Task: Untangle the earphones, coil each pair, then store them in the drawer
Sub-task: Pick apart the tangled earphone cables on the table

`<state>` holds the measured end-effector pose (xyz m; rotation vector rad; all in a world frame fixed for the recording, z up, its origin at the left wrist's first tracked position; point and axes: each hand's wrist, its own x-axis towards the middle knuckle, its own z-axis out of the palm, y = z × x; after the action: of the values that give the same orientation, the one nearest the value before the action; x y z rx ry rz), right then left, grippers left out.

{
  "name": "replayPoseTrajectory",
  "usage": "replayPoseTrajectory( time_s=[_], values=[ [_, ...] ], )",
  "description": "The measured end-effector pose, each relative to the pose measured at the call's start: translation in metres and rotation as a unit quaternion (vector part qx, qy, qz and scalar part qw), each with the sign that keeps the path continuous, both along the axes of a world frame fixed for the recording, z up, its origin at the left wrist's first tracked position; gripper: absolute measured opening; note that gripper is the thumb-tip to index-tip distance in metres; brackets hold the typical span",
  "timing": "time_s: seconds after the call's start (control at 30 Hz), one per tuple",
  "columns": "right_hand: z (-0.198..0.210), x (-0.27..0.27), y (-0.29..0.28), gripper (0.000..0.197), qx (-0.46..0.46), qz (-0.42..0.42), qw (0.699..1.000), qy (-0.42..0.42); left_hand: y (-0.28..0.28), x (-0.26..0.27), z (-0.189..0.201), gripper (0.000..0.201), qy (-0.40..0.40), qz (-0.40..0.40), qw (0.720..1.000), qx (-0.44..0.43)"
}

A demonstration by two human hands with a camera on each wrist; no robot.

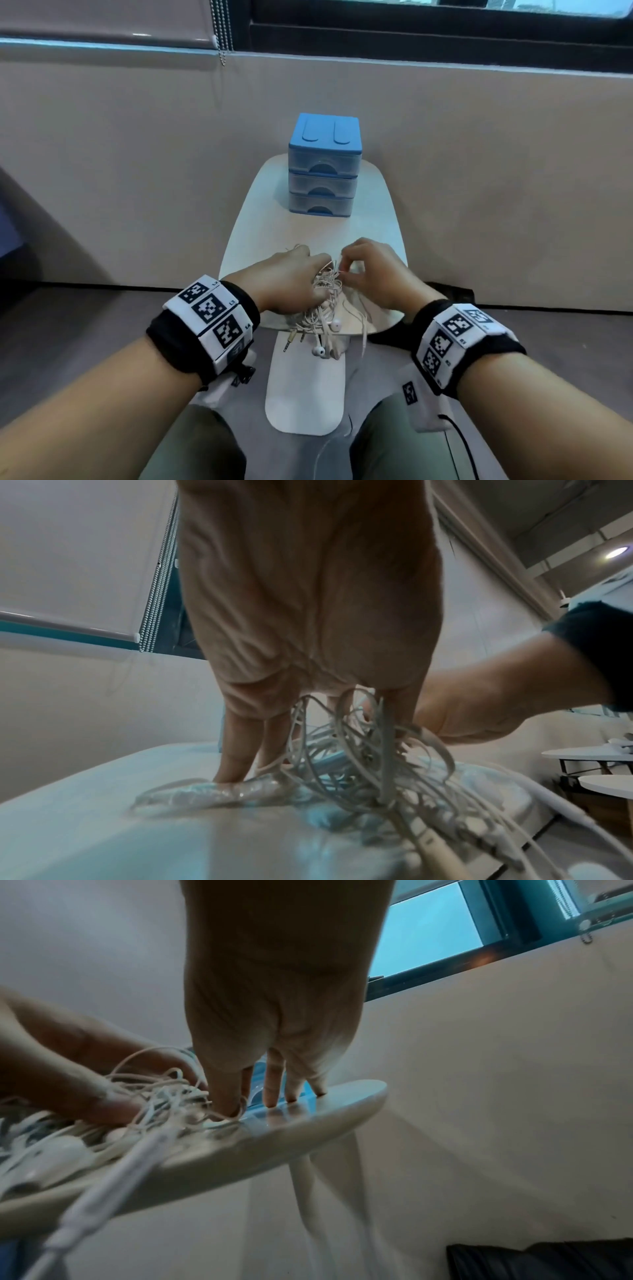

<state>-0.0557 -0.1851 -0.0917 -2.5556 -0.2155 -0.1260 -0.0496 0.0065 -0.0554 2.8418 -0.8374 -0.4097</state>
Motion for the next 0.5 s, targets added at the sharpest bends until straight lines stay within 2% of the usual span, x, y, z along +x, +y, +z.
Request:
replayPoseTrajectory(
  time_s=[0.1, 0.17, 0.27, 0.33, 0.43, 0.5],
  values=[
    [0.000, 0.002, -0.017, 0.021, 0.039, -0.008, 0.999, 0.037, 0.000, -0.001, 0.002, 0.037, 0.010, 0.004, 1.000, -0.004],
    [-0.005, 0.001, -0.029, 0.016, 0.117, -0.014, 0.990, 0.074, -0.001, -0.002, 0.002, 0.040, 0.020, 0.004, 1.000, -0.006],
    [-0.013, -0.006, -0.037, 0.006, 0.293, -0.028, 0.950, 0.104, 0.000, -0.003, 0.004, 0.044, 0.031, 0.003, 0.999, -0.010],
    [-0.015, -0.009, -0.038, 0.004, 0.381, -0.059, 0.918, 0.092, 0.002, -0.002, 0.007, 0.046, 0.044, 0.004, 0.999, -0.015],
    [-0.014, -0.010, -0.036, 0.012, 0.436, -0.090, 0.893, 0.061, 0.004, 0.000, 0.011, 0.048, 0.063, 0.001, 0.998, -0.021],
    [-0.012, -0.011, -0.034, 0.011, 0.484, -0.110, 0.867, 0.049, 0.005, 0.002, 0.012, 0.048, 0.067, 0.001, 0.997, -0.028]
  ],
)
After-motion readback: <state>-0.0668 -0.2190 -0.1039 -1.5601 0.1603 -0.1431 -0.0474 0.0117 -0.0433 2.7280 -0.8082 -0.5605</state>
